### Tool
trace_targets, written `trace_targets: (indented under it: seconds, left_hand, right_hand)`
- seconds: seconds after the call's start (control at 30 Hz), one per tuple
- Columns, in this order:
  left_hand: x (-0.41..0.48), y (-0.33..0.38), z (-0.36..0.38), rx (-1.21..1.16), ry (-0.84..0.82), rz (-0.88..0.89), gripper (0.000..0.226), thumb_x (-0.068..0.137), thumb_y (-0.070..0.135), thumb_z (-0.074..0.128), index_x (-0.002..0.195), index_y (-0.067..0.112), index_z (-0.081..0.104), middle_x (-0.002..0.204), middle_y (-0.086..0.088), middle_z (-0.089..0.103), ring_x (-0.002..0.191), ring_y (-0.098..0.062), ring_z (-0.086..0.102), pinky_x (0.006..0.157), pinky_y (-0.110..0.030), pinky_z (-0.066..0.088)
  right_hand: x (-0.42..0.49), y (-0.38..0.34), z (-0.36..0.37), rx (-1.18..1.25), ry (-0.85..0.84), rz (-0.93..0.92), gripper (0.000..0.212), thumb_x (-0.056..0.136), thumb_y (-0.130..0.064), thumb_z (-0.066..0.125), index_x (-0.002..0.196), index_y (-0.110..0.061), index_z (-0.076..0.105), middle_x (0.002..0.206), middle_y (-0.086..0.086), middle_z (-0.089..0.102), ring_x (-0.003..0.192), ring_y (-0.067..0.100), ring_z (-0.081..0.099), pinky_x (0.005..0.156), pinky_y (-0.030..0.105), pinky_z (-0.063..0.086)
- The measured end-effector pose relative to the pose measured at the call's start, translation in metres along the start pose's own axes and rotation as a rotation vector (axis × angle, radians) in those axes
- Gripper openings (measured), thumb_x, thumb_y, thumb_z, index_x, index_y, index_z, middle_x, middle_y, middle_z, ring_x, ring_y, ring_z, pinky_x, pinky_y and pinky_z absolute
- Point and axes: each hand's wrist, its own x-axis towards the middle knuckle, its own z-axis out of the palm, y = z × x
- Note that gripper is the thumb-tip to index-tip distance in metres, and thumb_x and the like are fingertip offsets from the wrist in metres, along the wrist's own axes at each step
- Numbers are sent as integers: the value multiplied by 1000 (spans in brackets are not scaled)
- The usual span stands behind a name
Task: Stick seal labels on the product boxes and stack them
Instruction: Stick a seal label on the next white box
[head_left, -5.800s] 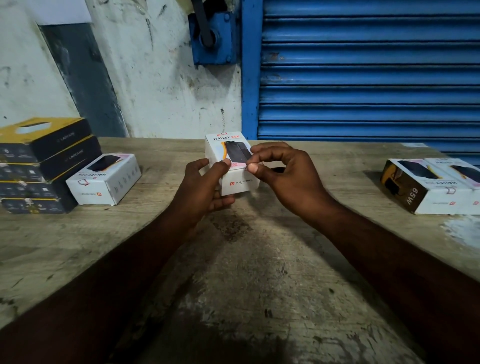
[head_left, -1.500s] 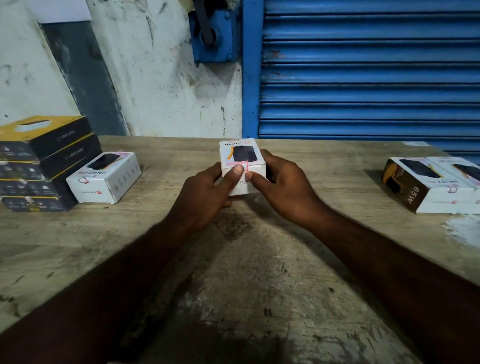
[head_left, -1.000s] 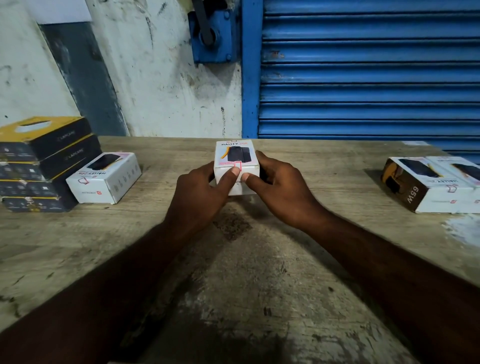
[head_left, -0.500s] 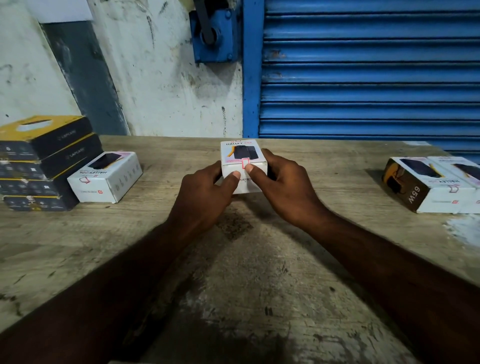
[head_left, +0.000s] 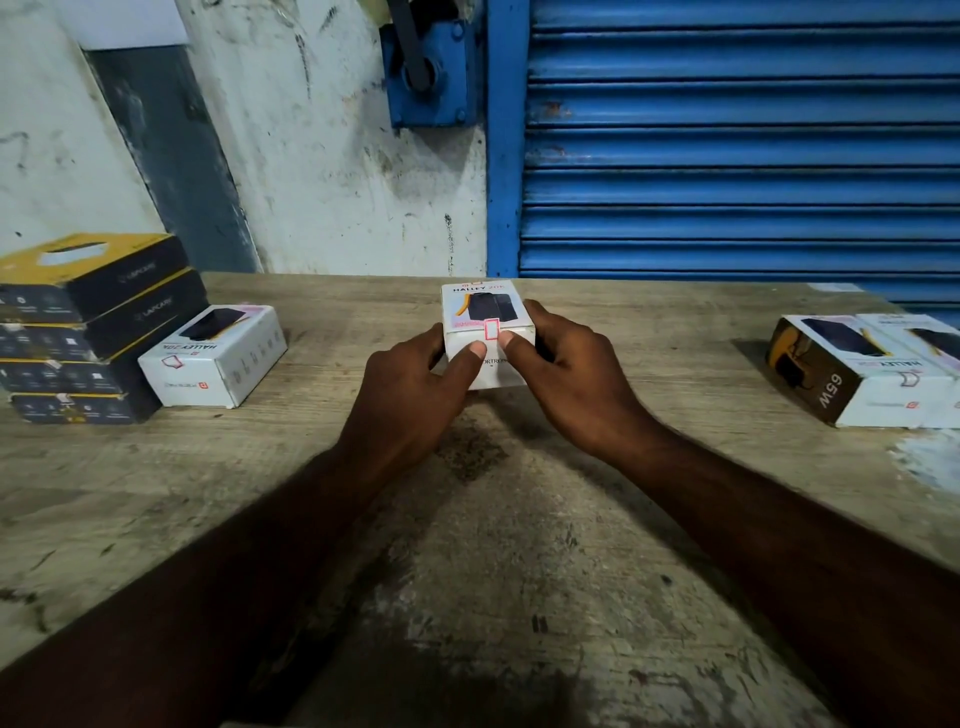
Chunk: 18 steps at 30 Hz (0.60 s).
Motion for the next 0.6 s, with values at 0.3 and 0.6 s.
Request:
trace_targets:
  seconds: [0.3, 0.6]
  left_hand:
    - [-1, 4, 0, -27, 93, -9, 16, 98, 49, 58, 106, 39, 67, 81, 8, 75, 55, -11, 71, 68, -42, 62]
    - [0, 1, 2, -57, 61, -16, 27, 100, 35, 57, 124, 27, 66, 93, 7, 75, 59, -14, 73, 70, -44, 63]
  right_hand:
    - [-5, -6, 2, 37, -43, -30, 38, 101, -21, 55, 138, -28, 60, 115, -11, 74, 106, 5, 67, 97, 30, 51]
    - [-2, -6, 1, 52, -2, -42, 34, 100, -27, 61, 134, -28, 64, 111, -13, 75, 101, -1, 67, 89, 19, 51]
